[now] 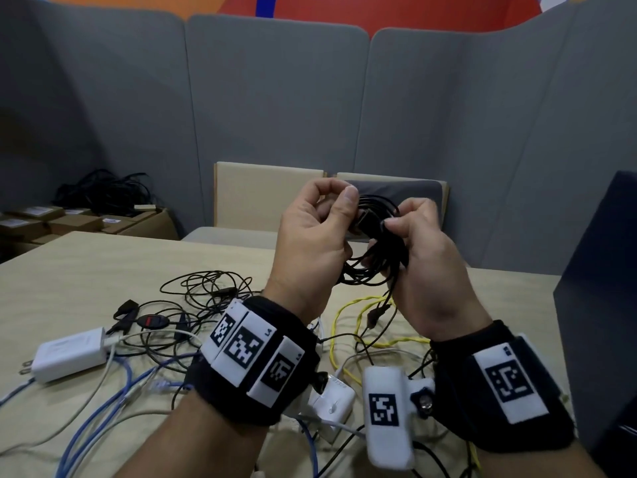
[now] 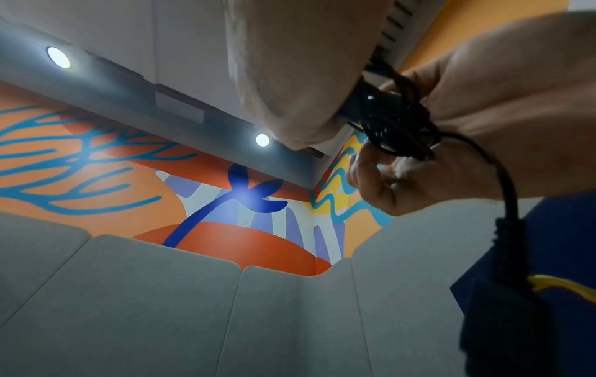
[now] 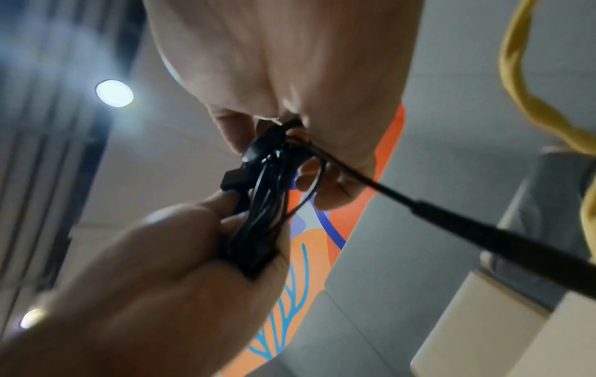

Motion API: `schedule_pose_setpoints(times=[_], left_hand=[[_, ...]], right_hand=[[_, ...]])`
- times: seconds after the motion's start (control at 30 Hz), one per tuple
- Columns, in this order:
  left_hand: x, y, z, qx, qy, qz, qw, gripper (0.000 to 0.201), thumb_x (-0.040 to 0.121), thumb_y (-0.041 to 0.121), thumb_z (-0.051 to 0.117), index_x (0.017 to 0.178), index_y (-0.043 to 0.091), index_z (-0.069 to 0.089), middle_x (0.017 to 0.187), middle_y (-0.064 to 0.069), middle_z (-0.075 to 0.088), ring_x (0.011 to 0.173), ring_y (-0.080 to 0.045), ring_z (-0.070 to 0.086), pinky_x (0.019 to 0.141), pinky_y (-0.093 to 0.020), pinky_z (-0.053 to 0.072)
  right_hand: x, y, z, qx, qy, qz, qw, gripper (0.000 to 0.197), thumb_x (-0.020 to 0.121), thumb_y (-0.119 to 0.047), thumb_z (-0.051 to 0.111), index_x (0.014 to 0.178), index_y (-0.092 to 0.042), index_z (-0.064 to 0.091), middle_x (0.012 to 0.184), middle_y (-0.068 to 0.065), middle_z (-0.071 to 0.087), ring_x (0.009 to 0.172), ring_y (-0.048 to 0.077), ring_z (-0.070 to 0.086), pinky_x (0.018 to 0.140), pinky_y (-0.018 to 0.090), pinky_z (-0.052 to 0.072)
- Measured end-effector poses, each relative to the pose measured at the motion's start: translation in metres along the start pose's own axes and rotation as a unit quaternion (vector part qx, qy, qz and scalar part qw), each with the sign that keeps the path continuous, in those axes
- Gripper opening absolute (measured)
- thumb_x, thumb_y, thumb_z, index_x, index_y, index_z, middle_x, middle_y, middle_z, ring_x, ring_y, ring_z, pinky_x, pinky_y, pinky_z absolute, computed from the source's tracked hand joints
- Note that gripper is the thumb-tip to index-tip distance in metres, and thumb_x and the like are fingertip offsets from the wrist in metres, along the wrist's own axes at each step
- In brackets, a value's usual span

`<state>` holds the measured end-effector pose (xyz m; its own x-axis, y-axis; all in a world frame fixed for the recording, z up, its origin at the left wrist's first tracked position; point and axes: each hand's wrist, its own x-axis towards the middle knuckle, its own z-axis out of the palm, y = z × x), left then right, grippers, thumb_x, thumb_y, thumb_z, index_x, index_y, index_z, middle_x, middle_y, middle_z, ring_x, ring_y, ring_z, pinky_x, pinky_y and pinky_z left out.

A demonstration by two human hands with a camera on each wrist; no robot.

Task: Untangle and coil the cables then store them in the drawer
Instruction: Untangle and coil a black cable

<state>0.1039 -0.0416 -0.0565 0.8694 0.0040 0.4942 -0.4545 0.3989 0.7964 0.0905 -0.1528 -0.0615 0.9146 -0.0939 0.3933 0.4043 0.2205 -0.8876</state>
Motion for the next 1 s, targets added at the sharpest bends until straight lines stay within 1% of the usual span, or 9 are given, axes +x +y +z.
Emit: schedule_pose_setpoints(times=[0.07, 0.17, 0.3, 0.37, 0.53, 0.63, 0.73, 0.83, 1.0], left_hand=[[0.001, -0.003, -0.001, 0.002, 0.02, -0.006, 1.0, 0.009, 0.099, 0.015, 0.05, 0.09, 0.016, 0.052, 0.073, -0.002, 0.059, 0.064, -0.02, 0.045, 0.039, -0.018, 0.028], [0.003, -0.004, -0.004, -0.011, 0.04, -0.023, 0.999, 0.01, 0.099, 0.017, 0.051, 0.089, 0.017, 0.052, 0.067, -0.001, 0.061, 0.062, -0.021, 0.051, 0.044, -0.023, 0.04], [0.002, -0.003, -0.007, -0.028, 0.024, -0.038, 0.999, 0.009, 0.099, 0.016, 0.05, 0.091, 0.015, 0.052, 0.065, -0.003, 0.063, 0.06, -0.018, 0.061, 0.05, -0.03, 0.051], [0.002, -0.002, -0.007, -0.031, 0.023, -0.042, 0.998, 0.008, 0.099, 0.015, 0.05, 0.092, 0.014, 0.051, 0.069, -0.007, 0.065, 0.064, -0.021, 0.063, 0.053, -0.031, 0.052], [0.004, -0.002, -0.007, -0.035, 0.041, -0.057, 0.997, 0.006, 0.1, 0.015, 0.05, 0.094, 0.012, 0.051, 0.074, -0.013, 0.064, 0.061, -0.022, 0.062, 0.048, -0.028, 0.051], [0.003, -0.002, -0.009, -0.022, 0.034, -0.072, 0.997, 0.005, 0.099, 0.017, 0.05, 0.097, 0.013, 0.05, 0.074, -0.015, 0.062, 0.057, -0.02, 0.06, 0.043, -0.026, 0.049], [0.004, 0.0, -0.01, -0.015, 0.042, -0.087, 0.995, 0.005, 0.099, 0.018, 0.051, 0.099, 0.013, 0.05, 0.069, -0.009, 0.062, 0.055, -0.019, 0.058, 0.044, -0.026, 0.046], [0.008, -0.002, -0.013, -0.001, 0.075, -0.099, 0.992, 0.006, 0.099, 0.019, 0.053, 0.099, 0.015, 0.047, 0.075, -0.012, 0.059, 0.066, -0.025, 0.051, 0.049, -0.029, 0.042], [0.009, 0.003, -0.015, -0.002, 0.105, -0.075, 0.992, 0.015, 0.1, 0.022, 0.052, 0.11, 0.015, 0.043, 0.074, -0.01, 0.06, 0.067, -0.025, 0.054, 0.049, -0.029, 0.044]], right_hand=[[-0.002, 0.004, 0.003, -0.146, 0.031, -0.11, 0.983, 0.02, 0.079, -0.025, 0.052, 0.093, -0.027, 0.038, 0.093, 0.001, 0.047, 0.082, 0.01, 0.049, 0.075, 0.03, 0.044], [-0.007, 0.01, 0.006, -0.296, -0.012, -0.265, 0.917, 0.026, 0.085, -0.017, 0.061, 0.101, -0.03, 0.046, 0.104, 0.003, 0.048, 0.092, 0.002, 0.051, 0.082, 0.014, 0.041], [-0.004, 0.015, 0.0, -0.38, -0.029, -0.309, 0.871, 0.024, 0.083, -0.015, 0.072, 0.106, -0.016, 0.066, 0.111, 0.005, 0.05, 0.097, -0.005, 0.05, 0.085, 0.004, 0.037], [-0.002, 0.013, -0.002, -0.403, -0.024, -0.325, 0.855, 0.026, 0.083, -0.016, 0.074, 0.108, -0.016, 0.07, 0.116, 0.005, 0.051, 0.1, 0.003, 0.052, 0.089, 0.008, 0.04], [-0.005, 0.011, 0.001, -0.495, 0.009, -0.386, 0.778, 0.019, 0.084, -0.025, 0.07, 0.102, -0.023, 0.074, 0.128, 0.007, 0.052, 0.105, 0.028, 0.048, 0.087, 0.049, 0.044], [-0.007, 0.012, 0.005, -0.532, 0.024, -0.399, 0.746, 0.014, 0.081, -0.024, 0.068, 0.095, -0.022, 0.07, 0.117, 0.003, 0.055, 0.102, 0.027, 0.045, 0.084, 0.044, 0.035], [-0.01, 0.012, 0.009, -0.517, 0.013, -0.421, 0.745, 0.012, 0.084, -0.02, 0.067, 0.096, -0.021, 0.066, 0.105, -0.006, 0.059, 0.096, 0.019, 0.041, 0.082, 0.035, 0.026], [-0.017, 0.003, 0.016, -0.442, -0.005, -0.442, 0.78, 0.005, 0.087, -0.016, 0.068, 0.091, -0.017, 0.066, 0.092, -0.016, 0.058, 0.087, 0.017, 0.045, 0.079, 0.041, 0.035], [-0.022, -0.019, 0.019, -0.328, -0.112, -0.431, 0.833, 0.005, 0.087, 0.003, 0.065, 0.088, 0.0, 0.062, 0.087, 0.002, 0.061, 0.081, 0.018, 0.057, 0.078, 0.033, 0.05]])
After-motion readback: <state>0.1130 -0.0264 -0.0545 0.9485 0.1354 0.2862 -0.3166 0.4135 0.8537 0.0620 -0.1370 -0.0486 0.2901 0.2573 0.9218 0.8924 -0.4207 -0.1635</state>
